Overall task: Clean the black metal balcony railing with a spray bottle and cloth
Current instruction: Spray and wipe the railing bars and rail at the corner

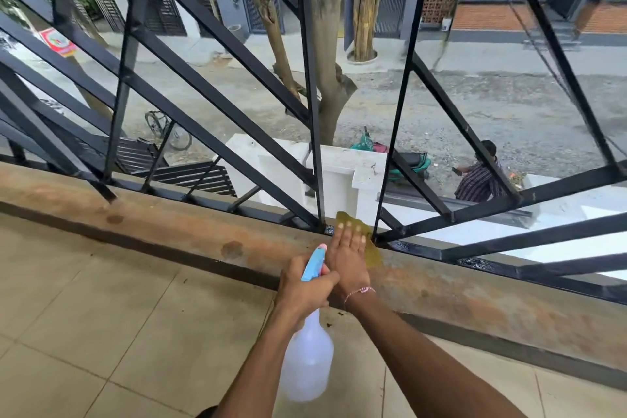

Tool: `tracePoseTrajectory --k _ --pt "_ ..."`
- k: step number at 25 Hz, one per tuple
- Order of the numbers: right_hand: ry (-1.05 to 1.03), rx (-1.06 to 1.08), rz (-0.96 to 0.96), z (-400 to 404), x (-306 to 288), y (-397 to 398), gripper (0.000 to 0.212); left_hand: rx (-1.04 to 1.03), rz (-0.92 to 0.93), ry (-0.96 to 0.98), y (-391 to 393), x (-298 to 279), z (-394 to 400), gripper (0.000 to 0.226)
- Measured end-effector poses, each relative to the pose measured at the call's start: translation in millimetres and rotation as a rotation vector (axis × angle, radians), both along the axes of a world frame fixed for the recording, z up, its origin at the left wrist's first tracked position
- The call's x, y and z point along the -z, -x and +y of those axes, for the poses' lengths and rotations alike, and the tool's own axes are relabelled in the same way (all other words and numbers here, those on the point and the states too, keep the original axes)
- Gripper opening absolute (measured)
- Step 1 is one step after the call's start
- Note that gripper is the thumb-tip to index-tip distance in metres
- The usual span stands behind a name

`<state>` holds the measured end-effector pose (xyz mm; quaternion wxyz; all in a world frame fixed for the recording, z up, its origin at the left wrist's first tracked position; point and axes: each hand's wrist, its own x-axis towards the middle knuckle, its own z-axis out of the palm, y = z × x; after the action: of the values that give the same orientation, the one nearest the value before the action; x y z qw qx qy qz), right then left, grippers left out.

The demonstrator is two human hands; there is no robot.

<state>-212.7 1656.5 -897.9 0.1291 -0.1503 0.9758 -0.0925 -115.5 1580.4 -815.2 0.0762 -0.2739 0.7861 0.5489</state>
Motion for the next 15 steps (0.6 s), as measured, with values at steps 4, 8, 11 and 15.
tracePoseTrajectory --k 4,8,11,15 --pt "0.135 -0.181 0.038 11 11 13 0.069 -0.011 0.051 -0.050 0 -3 0 0.006" --pt "0.633 -0.070 -0.090 41 26 -53 0.057 -0.005 0.084 -0.080 5 -2 4 0.009" --pt "1.027 0.439 -0.126 45 48 -71 0.042 0.014 0.076 -0.071 7 0 12 0.009" --pt "1.451 0.890 -0.366 45 39 -64 0.033 0.044 0.102 -0.079 7 -1 18 0.011"
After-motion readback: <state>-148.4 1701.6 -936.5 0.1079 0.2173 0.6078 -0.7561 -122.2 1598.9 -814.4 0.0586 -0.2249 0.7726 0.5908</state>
